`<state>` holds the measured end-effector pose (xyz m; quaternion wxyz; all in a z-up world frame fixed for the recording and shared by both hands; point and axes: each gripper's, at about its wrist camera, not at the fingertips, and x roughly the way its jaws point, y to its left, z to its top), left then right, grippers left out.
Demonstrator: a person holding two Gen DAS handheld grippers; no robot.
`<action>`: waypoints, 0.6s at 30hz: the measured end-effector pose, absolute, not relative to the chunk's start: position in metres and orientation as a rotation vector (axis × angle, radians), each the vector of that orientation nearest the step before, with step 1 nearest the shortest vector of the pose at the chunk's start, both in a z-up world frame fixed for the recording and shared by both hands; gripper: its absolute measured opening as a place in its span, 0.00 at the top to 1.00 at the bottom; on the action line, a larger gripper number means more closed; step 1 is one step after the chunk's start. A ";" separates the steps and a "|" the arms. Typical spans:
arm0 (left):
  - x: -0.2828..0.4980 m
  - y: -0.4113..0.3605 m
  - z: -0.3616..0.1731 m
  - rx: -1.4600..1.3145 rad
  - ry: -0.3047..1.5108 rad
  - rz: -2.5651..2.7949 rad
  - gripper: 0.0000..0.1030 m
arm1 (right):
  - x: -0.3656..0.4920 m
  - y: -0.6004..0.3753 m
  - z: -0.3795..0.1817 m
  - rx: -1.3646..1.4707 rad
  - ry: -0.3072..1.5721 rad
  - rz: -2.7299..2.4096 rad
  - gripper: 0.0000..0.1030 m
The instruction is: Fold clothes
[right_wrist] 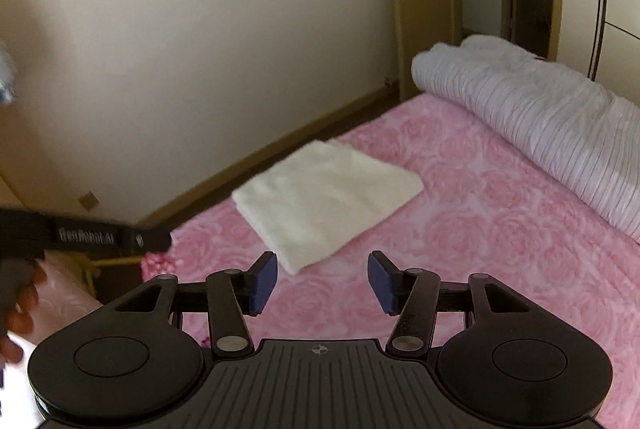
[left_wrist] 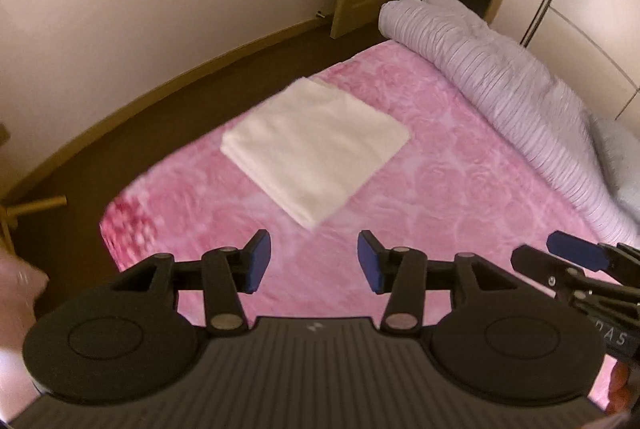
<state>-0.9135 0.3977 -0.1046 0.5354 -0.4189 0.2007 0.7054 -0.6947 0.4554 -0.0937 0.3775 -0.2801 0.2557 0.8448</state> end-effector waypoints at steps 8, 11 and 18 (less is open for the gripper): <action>-0.865 0.363 -0.082 -0.980 0.430 1.731 0.62 | -0.640 0.458 -0.081 -0.618 0.770 2.196 0.47; -0.850 0.354 -0.078 -0.971 0.449 1.764 0.62 | -0.629 0.462 -0.079 -0.635 0.782 2.220 0.47; -0.821 0.344 -0.083 -0.972 0.494 1.836 0.62 | -0.623 0.462 -0.087 -0.731 0.774 2.276 0.47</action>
